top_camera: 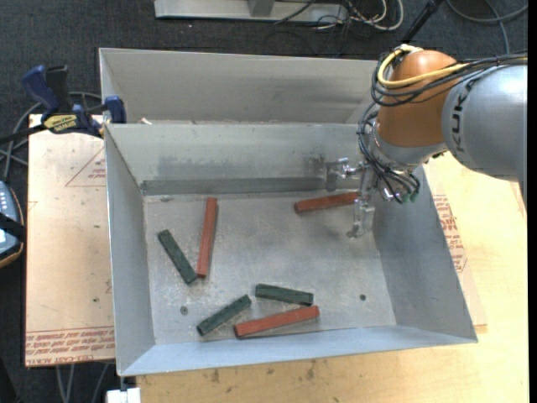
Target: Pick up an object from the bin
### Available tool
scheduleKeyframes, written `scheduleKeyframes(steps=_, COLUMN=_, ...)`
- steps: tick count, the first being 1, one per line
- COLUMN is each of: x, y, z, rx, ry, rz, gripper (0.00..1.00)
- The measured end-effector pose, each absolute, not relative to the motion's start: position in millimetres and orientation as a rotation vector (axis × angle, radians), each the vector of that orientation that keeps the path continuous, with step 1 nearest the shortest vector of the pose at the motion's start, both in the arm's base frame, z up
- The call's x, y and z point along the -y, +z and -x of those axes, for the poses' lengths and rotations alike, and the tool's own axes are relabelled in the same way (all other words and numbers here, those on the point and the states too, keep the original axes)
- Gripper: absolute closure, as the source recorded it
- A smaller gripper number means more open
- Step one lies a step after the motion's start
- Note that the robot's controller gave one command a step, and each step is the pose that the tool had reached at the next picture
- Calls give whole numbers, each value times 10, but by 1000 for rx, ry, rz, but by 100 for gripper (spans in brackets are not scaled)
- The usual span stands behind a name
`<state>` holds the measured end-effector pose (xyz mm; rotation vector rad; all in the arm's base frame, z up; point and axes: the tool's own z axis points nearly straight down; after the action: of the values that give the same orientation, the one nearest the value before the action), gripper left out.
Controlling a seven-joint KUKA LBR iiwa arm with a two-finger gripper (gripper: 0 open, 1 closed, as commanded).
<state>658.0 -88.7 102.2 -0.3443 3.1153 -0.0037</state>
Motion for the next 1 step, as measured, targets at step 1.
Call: scheduleKeyframes(steps=1, x=528, y=1001, z=-6566, rx=-3121, ry=4, rz=333, gripper=0)
